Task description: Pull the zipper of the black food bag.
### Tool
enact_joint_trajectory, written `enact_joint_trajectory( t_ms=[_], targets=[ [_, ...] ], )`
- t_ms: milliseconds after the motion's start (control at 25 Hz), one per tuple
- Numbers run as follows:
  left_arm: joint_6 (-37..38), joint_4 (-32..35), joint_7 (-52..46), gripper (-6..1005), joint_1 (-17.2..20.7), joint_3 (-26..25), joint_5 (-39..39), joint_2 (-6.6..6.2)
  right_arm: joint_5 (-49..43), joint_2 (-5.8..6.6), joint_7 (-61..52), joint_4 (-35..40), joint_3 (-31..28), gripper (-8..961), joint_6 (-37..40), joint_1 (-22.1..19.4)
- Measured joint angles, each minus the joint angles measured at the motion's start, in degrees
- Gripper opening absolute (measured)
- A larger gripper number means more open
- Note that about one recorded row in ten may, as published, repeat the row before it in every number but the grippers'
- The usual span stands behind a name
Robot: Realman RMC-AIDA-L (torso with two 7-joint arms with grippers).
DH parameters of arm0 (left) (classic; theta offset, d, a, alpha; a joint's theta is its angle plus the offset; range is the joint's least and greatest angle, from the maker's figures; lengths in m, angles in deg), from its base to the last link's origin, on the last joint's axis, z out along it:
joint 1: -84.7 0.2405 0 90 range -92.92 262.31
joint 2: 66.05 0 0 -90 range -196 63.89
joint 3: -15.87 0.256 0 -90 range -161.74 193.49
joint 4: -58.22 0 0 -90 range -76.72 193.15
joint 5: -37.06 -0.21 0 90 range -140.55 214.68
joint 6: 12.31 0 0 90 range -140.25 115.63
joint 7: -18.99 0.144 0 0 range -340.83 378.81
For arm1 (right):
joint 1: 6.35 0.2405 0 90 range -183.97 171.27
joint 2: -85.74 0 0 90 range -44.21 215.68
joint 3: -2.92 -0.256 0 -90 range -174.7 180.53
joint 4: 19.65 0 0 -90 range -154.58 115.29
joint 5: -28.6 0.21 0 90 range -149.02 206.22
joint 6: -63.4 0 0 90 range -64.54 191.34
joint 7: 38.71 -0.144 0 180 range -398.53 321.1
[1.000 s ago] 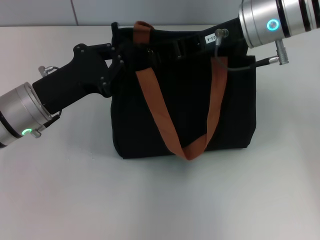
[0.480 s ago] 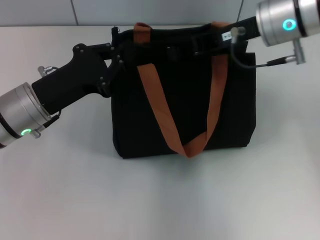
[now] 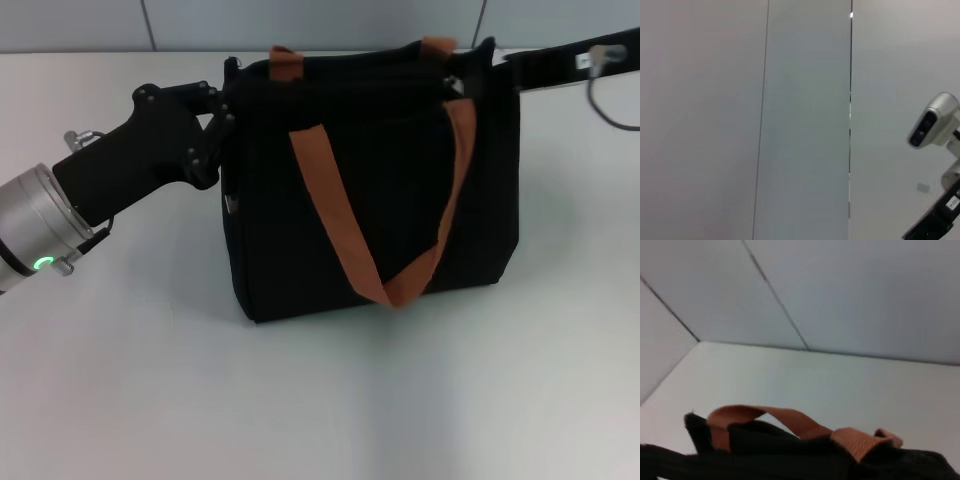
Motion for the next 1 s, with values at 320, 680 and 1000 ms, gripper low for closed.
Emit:
enact_joint_trajectory(
  t_ms=[320, 680, 1000],
  targets=[
    [-0.3, 0.2, -2.0, 38, 0.7, -0.1, 0.2, -0.10, 22.7, 0.22, 13.9, -4.1, -4.4, 66, 2.8, -6.4],
    [-0.5, 0.9, -7.3, 39, 1.1, 0.3, -0.3, -0.41, 40.4, 2.08, 55.3, -27.1, -13.4, 235, 24.2, -9.9],
    [-0.8, 4.5, -13.1, 39, 1.4, 1.9, -2.7, -0.44, 27.5, 5.93, 86.3, -45.6, -12.8, 474, 34.7, -10.7]
  ],
)
